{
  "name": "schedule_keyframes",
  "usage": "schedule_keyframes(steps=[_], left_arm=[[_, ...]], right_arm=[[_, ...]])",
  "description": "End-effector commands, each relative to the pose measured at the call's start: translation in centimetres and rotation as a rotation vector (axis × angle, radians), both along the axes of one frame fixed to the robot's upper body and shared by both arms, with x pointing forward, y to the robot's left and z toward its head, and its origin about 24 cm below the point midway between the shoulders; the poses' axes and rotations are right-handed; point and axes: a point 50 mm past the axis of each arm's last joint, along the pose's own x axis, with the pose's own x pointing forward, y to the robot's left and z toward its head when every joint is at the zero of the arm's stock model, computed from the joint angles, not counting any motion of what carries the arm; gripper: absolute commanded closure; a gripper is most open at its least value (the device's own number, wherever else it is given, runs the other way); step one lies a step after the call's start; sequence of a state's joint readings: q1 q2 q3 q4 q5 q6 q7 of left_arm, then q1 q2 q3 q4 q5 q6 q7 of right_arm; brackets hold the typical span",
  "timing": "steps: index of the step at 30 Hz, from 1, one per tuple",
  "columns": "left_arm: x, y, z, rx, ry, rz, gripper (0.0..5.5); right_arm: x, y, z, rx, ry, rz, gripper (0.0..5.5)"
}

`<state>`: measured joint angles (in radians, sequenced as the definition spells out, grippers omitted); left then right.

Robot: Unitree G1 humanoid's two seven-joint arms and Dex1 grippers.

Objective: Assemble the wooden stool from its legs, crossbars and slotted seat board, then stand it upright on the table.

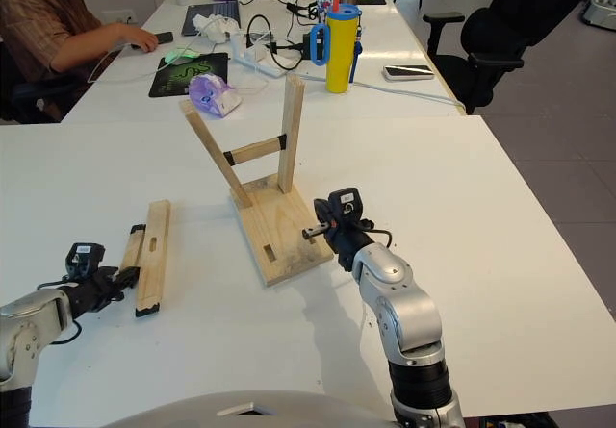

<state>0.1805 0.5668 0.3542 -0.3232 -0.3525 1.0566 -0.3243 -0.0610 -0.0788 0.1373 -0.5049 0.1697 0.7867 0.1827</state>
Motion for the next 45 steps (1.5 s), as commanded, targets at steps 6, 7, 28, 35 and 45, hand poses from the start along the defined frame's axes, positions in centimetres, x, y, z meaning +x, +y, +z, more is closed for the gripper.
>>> schedule_keyframes(steps=[6,7,28,35,45], left_arm=[[1.7,-1.3,-1.2,-0.073,0.034,0.052,4.19],[2.3,-1.3,-1.0,-0.071,0.008,0.055,4.19],[11.3,-12.6,17.9,0.183,-1.235,-0.532,4.19],[11.9,-16.4,16.3,0.071,-1.177,-0.714,4.19],[11.1,-18.8,14.2,-0.012,-1.129,-0.833,4.19]], right_arm=[[0.3,-3.2,0.3,-0.059,-0.039,-0.124,5.50],[0.4,-3.4,0.4,-0.059,-0.046,-0.126,5.50],[5.1,-3.2,11.7,0.603,-0.321,0.271,3.13],[5.7,-1.9,13.8,0.734,-0.290,0.401,2.63],[7.0,-1.4,14.3,0.817,-0.262,0.399,2.63]])
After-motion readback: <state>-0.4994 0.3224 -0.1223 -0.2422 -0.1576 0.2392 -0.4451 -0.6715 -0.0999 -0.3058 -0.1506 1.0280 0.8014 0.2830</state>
